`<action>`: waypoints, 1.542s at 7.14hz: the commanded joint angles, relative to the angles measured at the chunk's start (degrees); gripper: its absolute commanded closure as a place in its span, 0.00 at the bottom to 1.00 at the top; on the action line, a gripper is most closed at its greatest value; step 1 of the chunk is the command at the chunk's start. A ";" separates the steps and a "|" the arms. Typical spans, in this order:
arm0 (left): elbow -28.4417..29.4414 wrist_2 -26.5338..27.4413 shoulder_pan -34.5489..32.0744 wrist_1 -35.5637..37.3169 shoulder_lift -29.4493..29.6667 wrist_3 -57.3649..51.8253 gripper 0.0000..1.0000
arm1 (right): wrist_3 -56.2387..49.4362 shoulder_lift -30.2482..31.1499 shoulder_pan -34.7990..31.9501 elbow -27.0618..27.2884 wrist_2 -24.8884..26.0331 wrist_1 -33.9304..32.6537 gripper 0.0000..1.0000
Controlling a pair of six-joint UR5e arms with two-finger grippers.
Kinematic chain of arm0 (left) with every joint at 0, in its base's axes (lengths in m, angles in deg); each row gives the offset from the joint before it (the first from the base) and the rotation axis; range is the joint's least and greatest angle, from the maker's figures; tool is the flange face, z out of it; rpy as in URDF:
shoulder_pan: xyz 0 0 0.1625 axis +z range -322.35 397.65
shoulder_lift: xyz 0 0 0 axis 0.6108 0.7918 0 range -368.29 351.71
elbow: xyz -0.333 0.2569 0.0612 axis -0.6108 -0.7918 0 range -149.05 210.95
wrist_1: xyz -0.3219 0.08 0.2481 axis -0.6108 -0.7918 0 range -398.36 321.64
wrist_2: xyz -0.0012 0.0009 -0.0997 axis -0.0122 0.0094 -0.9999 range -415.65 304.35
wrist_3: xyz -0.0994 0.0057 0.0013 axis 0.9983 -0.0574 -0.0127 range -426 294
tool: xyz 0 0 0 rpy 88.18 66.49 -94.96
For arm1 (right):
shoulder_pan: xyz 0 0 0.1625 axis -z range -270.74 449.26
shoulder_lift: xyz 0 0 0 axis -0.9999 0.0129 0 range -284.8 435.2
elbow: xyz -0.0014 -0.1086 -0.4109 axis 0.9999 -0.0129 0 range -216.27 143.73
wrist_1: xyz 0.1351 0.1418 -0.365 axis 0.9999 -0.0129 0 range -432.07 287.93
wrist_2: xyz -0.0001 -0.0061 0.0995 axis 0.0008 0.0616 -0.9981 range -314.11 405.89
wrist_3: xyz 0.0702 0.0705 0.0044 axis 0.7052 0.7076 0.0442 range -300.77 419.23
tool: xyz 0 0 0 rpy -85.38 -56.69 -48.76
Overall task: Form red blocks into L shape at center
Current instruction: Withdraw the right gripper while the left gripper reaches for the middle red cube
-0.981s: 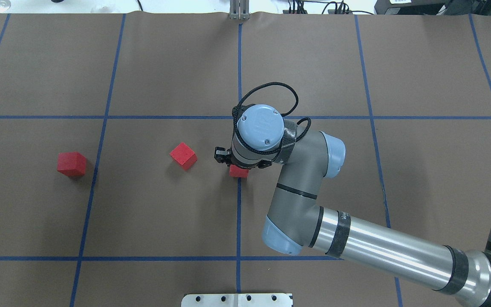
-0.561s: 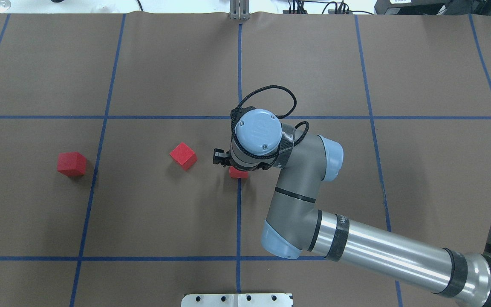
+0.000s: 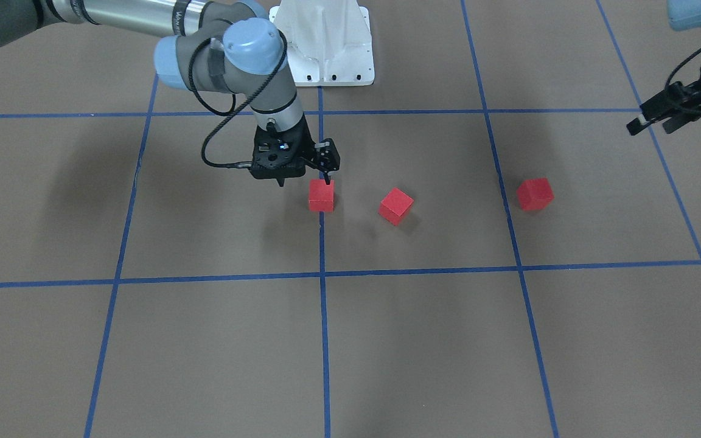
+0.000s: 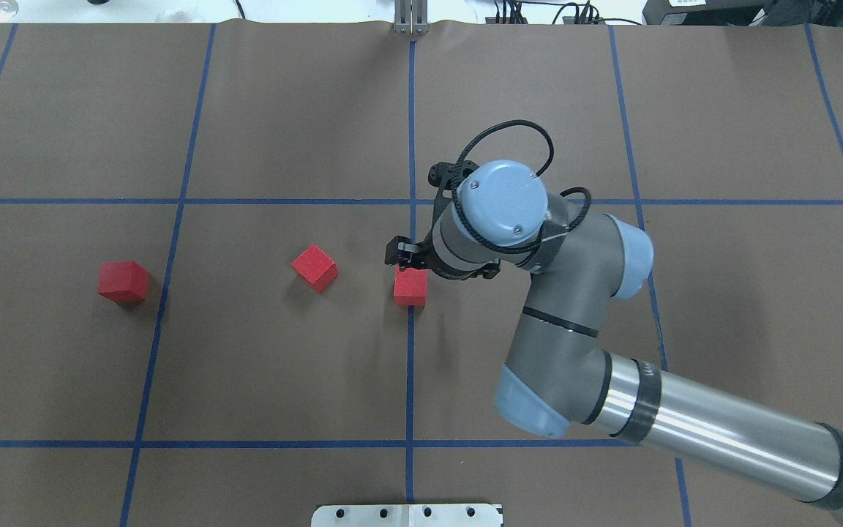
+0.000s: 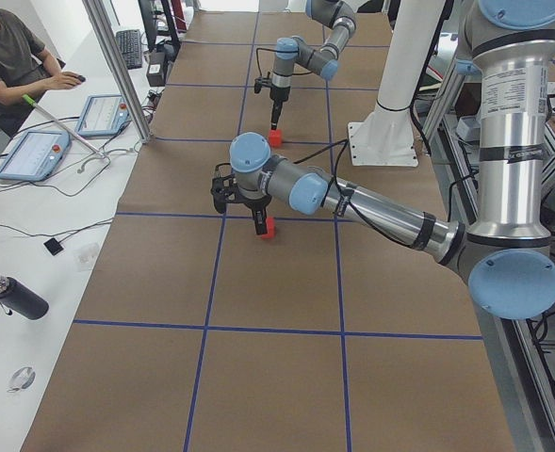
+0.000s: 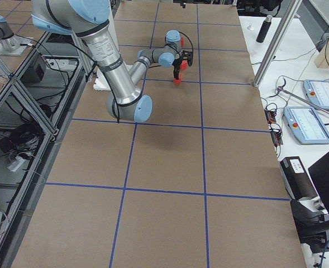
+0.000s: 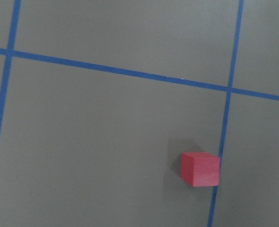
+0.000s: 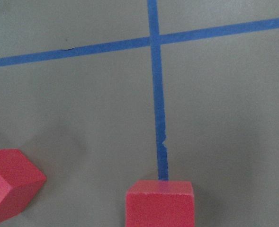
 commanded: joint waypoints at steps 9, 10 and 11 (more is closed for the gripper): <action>19.55 28.93 32.44 -2.86 33.84 58.95 0.00 | -15.50 24.55 -14.45 15.15 -12.12 0.70 0.00; 21.47 28.93 32.97 -3.21 34.19 58.78 0.00 | -15.50 24.55 -14.45 15.15 -12.12 0.70 0.00; 22.02 28.93 33.49 -3.21 34.37 58.78 0.00 | -15.50 24.63 -14.45 15.15 -12.12 0.70 0.00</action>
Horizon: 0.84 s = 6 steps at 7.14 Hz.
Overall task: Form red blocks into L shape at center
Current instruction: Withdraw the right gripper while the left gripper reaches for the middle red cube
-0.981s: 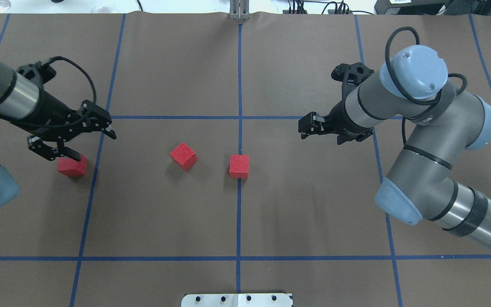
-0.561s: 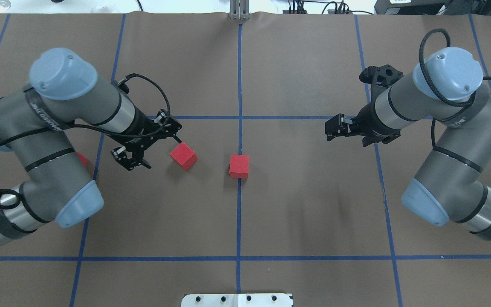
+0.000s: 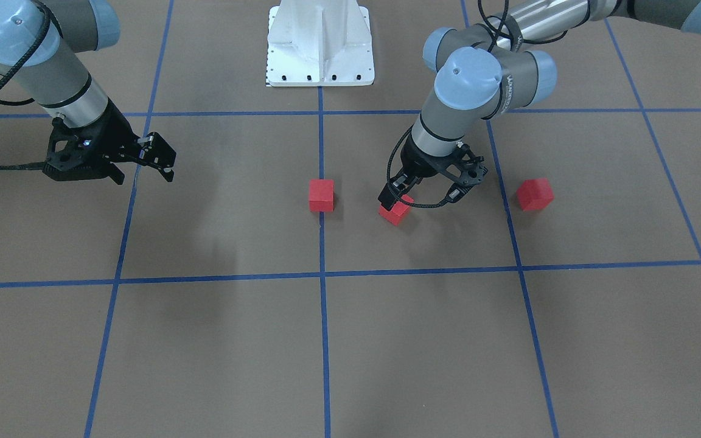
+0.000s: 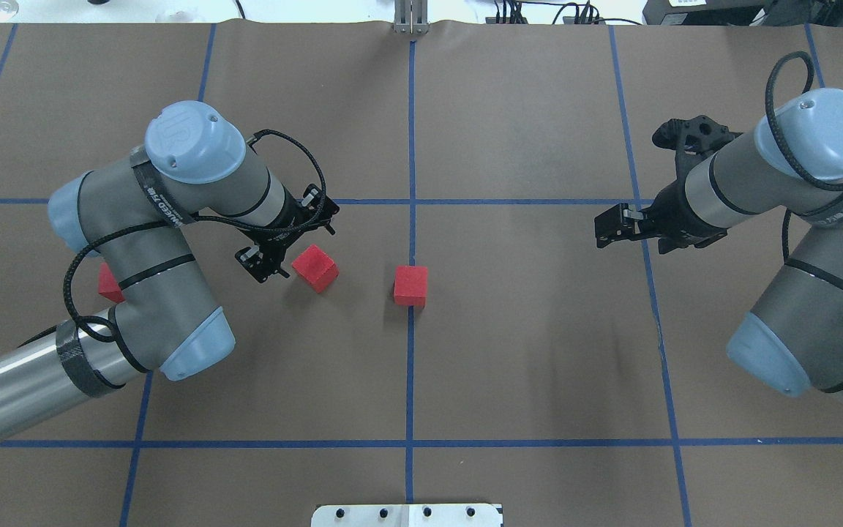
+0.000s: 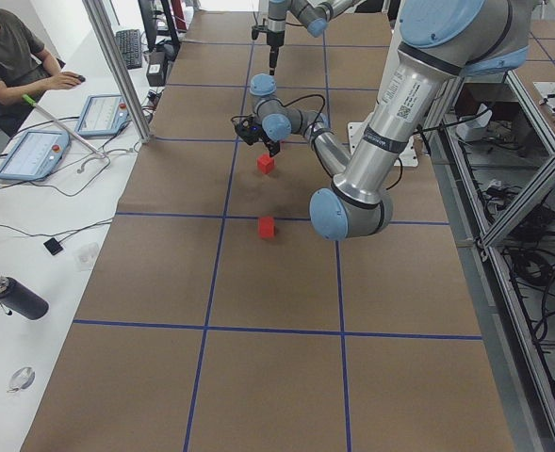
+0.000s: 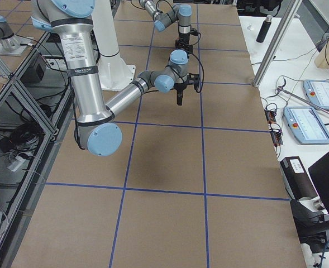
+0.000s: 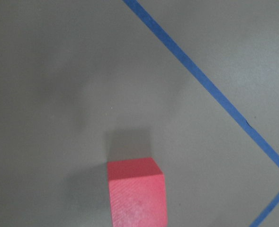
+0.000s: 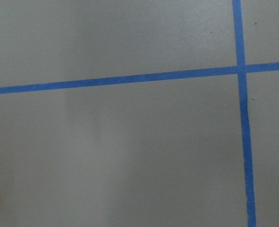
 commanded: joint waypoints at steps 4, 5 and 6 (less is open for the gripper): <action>4.87 0.25 0.89 -0.21 2.44 -0.39 0.00 | -0.09 0.66 -0.13 0.12 0.10 0.00 0.00; 5.75 0.34 0.89 -0.21 2.53 -0.39 0.00 | -0.09 0.66 -0.04 0.12 0.10 0.00 0.00; 6.02 0.86 0.89 -0.29 2.53 -0.48 0.00 | -0.09 0.66 -0.04 0.12 0.10 0.00 0.00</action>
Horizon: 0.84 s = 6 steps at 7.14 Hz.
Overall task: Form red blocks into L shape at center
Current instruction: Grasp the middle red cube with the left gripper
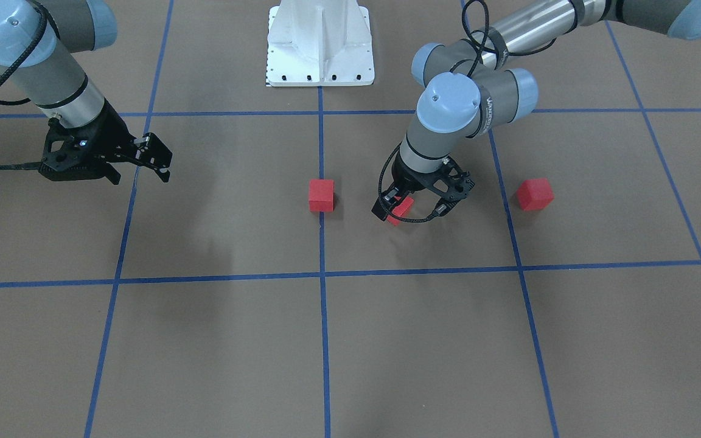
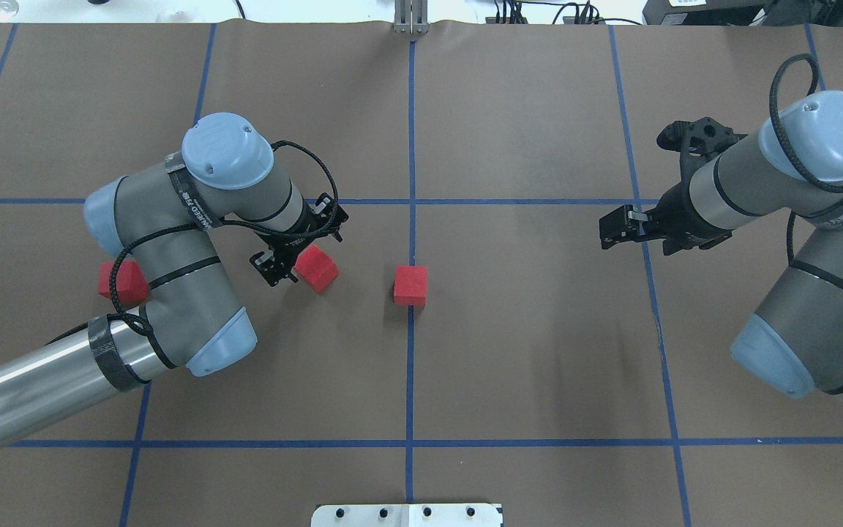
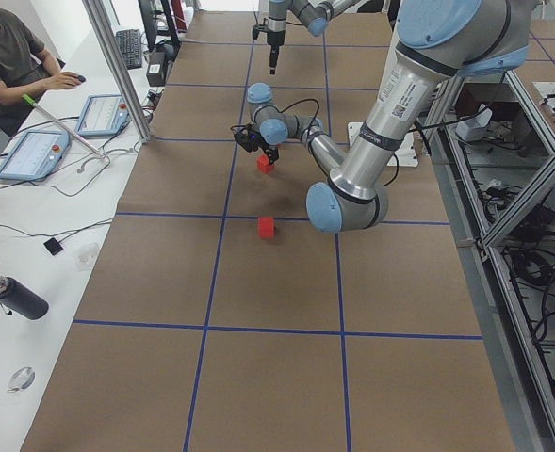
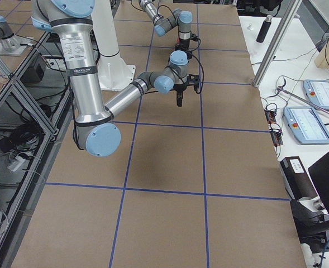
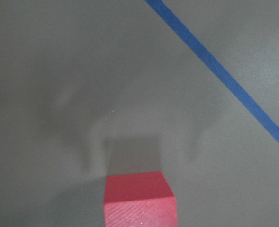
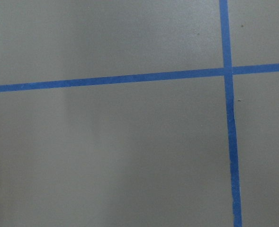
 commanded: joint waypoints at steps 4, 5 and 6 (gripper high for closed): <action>2.63 0.44 0.00 -1.30 0.10 0.16 0.53 | 0.09 0.12 0.04 0.00 0.00 0.00 0.00; 2.46 0.53 0.09 -1.21 0.10 -0.18 0.98 | 0.09 0.12 0.04 0.00 0.00 0.00 0.00; 2.02 0.53 0.01 -1.21 0.18 -0.36 1.00 | 0.17 0.12 0.04 0.00 0.00 0.00 0.00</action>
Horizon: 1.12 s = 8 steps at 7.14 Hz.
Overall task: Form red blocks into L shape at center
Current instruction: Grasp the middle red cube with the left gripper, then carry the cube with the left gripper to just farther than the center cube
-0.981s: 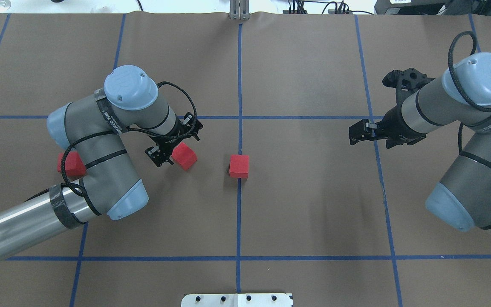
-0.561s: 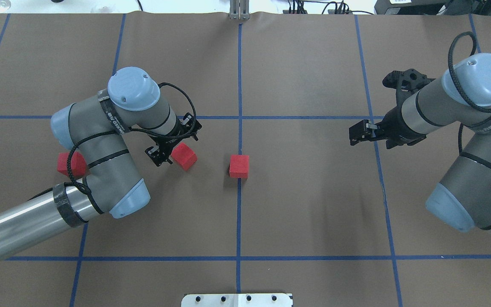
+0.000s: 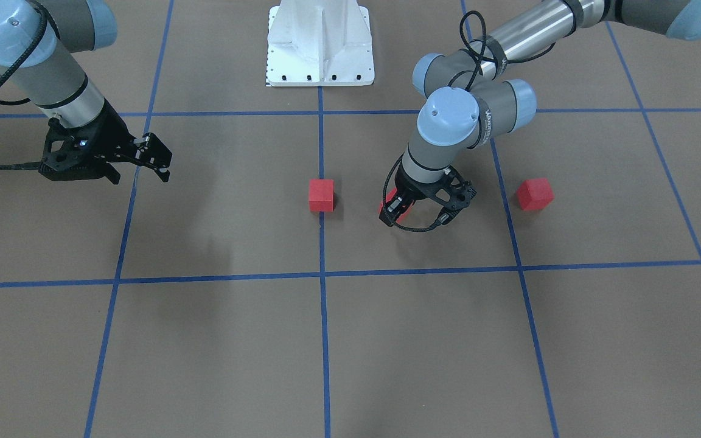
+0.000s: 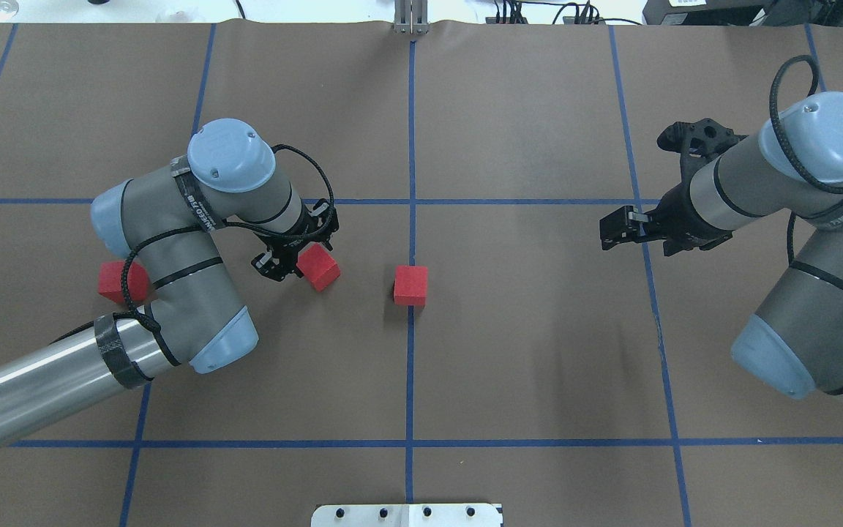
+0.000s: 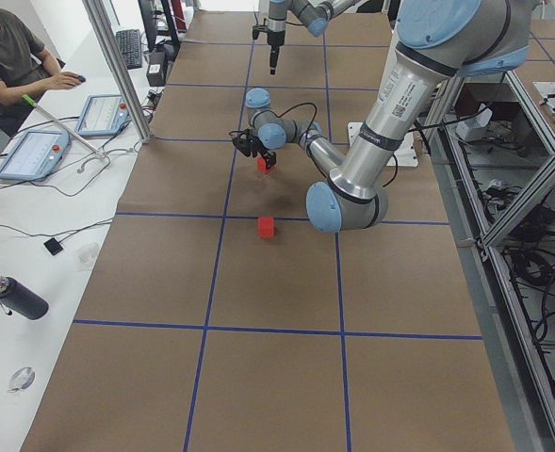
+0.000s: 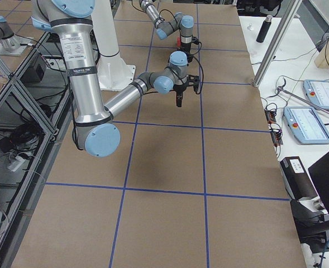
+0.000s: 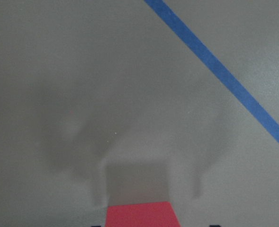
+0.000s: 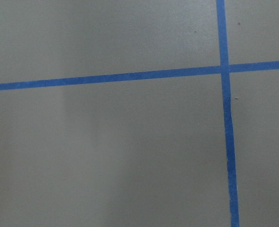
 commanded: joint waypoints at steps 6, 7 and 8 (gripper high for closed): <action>2.03 1.08 -1.62 3.17 7.68 -41.82 1.00 | -0.10 0.00 -0.35 -0.18 0.09 -0.01 0.00; 10.58 1.18 -1.53 3.18 15.02 -42.32 1.00 | -0.10 0.00 -0.35 -0.18 0.09 -0.01 0.00; 15.10 1.18 -1.45 3.09 18.83 -42.93 1.00 | -0.10 0.00 -0.35 -0.26 0.09 -0.01 0.00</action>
